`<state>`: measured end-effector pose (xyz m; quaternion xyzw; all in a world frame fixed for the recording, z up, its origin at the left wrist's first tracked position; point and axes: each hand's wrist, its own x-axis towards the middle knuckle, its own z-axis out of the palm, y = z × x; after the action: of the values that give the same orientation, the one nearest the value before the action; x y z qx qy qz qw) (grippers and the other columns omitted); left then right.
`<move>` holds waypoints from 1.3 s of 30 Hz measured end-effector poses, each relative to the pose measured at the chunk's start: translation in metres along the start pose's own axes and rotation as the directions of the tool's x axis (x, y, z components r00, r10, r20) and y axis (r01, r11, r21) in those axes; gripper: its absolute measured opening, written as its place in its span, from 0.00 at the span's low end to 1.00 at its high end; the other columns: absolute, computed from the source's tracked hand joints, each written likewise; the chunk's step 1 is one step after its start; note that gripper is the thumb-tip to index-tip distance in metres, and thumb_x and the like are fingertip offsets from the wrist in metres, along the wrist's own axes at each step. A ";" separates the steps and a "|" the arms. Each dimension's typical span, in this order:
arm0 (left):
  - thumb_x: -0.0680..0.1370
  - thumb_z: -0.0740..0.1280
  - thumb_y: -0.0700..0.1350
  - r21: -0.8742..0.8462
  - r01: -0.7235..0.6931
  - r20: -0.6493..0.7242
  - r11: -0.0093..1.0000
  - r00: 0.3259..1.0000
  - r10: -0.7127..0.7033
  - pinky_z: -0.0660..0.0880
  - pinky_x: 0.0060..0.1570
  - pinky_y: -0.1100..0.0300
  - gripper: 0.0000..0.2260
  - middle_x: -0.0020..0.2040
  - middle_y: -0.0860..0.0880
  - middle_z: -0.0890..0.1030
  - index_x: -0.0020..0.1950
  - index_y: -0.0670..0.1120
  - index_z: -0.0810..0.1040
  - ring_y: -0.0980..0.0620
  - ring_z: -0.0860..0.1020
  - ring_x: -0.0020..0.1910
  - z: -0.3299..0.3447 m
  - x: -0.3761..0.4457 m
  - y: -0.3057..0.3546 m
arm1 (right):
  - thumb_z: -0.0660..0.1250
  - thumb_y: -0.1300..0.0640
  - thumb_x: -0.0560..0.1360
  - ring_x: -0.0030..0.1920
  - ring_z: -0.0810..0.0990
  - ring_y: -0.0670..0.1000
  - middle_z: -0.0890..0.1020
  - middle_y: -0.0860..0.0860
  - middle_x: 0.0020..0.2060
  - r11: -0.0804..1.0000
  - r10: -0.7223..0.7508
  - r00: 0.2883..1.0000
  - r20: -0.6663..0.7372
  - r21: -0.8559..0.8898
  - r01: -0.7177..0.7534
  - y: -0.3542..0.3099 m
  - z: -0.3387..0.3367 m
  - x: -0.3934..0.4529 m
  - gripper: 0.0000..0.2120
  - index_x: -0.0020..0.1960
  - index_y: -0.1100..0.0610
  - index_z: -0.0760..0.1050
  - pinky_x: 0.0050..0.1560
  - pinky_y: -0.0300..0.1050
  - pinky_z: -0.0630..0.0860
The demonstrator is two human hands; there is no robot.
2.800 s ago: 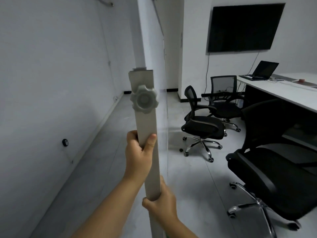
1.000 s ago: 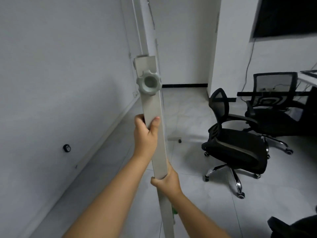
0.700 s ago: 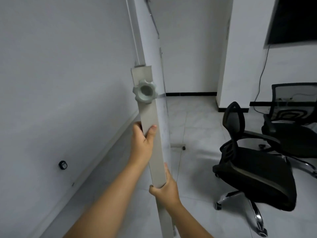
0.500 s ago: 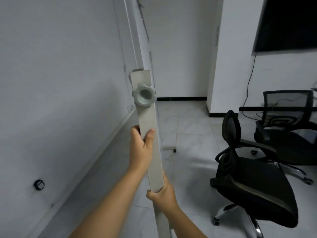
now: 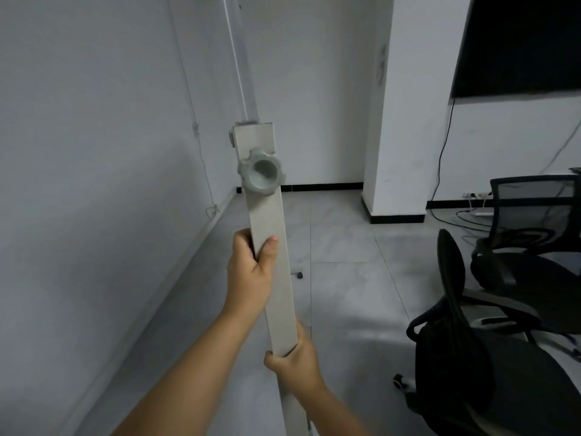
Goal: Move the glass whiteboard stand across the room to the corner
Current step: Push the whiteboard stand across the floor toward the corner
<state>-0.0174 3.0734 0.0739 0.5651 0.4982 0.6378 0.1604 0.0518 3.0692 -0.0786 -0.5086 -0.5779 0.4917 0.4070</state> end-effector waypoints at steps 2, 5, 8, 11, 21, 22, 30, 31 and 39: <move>0.75 0.60 0.41 0.005 0.014 0.001 1.000 1.000 -0.014 0.69 0.34 0.78 0.05 0.39 0.57 0.71 0.47 0.46 0.64 0.61 0.71 0.38 0.010 0.033 -0.021 | 0.67 0.51 0.55 0.44 0.78 0.42 0.79 0.42 0.46 1.000 -0.021 1.000 -0.005 0.005 0.021 0.001 0.003 0.041 0.44 0.71 0.51 0.61 0.39 0.33 0.75; 0.75 0.59 0.42 0.001 0.023 0.024 1.000 0.999 -0.023 0.69 0.35 0.79 0.05 0.41 0.57 0.72 0.50 0.48 0.65 0.62 0.72 0.40 0.023 0.082 -0.052 | 0.65 0.49 0.52 0.46 0.79 0.42 0.80 0.48 0.53 0.998 -0.038 0.999 -0.008 0.043 0.038 0.000 0.010 0.102 0.47 0.71 0.53 0.62 0.39 0.30 0.74; 0.75 0.58 0.42 0.008 0.031 0.035 1.000 0.999 -0.031 0.69 0.35 0.79 0.05 0.41 0.59 0.73 0.50 0.49 0.67 0.63 0.72 0.41 0.033 0.129 -0.081 | 0.67 0.54 0.54 0.43 0.79 0.39 0.80 0.49 0.55 0.997 -0.046 0.999 0.001 0.063 0.046 -0.002 0.017 0.161 0.45 0.72 0.54 0.61 0.35 0.24 0.73; 0.75 0.58 0.43 0.020 0.039 0.068 0.999 0.997 -0.040 0.69 0.36 0.79 0.06 0.41 0.60 0.73 0.51 0.48 0.68 0.63 0.72 0.41 0.044 0.179 -0.113 | 0.67 0.58 0.57 0.45 0.78 0.37 0.79 0.48 0.56 0.997 -0.043 0.999 -0.003 0.067 0.044 -0.003 0.023 0.220 0.44 0.72 0.55 0.60 0.36 0.23 0.73; 0.75 0.60 0.43 0.041 -0.003 0.195 0.999 0.981 -0.005 0.68 0.32 0.80 0.07 0.37 0.58 0.72 0.51 0.42 0.70 0.60 0.72 0.37 0.074 0.365 -0.226 | 0.65 0.59 0.56 0.42 0.76 0.48 0.76 0.43 0.40 1.000 0.012 0.996 -0.091 0.028 -0.009 -0.032 0.050 0.426 0.36 0.65 0.54 0.68 0.32 0.27 0.76; 0.75 0.60 0.43 0.031 0.002 0.211 1.000 0.977 -0.008 0.69 0.33 0.79 0.07 0.37 0.58 0.73 0.51 0.43 0.70 0.60 0.73 0.38 0.076 0.383 -0.238 | 0.65 0.60 0.56 0.42 0.76 0.47 0.75 0.40 0.40 1.000 0.003 0.995 -0.095 0.030 0.000 -0.036 0.052 0.445 0.34 0.62 0.50 0.67 0.31 0.25 0.75; 0.75 0.60 0.42 0.009 0.033 0.219 0.999 0.975 -0.034 0.69 0.32 0.78 0.02 0.36 0.57 0.74 0.47 0.46 0.70 0.61 0.73 0.36 0.109 0.505 -0.321 | 0.65 0.61 0.57 0.36 0.77 0.42 0.78 0.41 0.39 0.997 0.008 0.996 -0.089 0.071 -0.002 -0.041 0.068 0.593 0.35 0.64 0.52 0.69 0.36 0.36 0.79; 0.75 0.60 0.42 0.012 0.037 0.218 0.999 0.975 -0.038 0.69 0.32 0.79 0.03 0.37 0.57 0.74 0.48 0.46 0.70 0.61 0.72 0.37 0.114 0.521 -0.330 | 0.65 0.61 0.57 0.35 0.76 0.42 0.77 0.41 0.39 0.998 0.012 0.996 -0.087 0.066 -0.007 -0.041 0.070 0.613 0.34 0.64 0.51 0.69 0.33 0.31 0.76; 0.76 0.57 0.41 0.009 0.089 0.268 0.996 0.959 -0.088 0.70 0.37 0.80 0.05 0.42 0.59 0.74 0.49 0.51 0.68 0.75 0.74 0.36 0.147 0.638 -0.394 | 0.71 0.61 0.62 0.42 0.77 0.38 0.79 0.46 0.50 0.995 -0.013 0.999 -0.049 0.093 0.018 -0.043 0.080 0.761 0.40 0.72 0.55 0.61 0.34 0.23 0.73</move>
<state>-0.2265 3.8079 0.0901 0.6232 0.4955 0.5485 0.2555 -0.1490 3.8086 -0.0736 -0.4961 -0.5481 0.5026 0.4481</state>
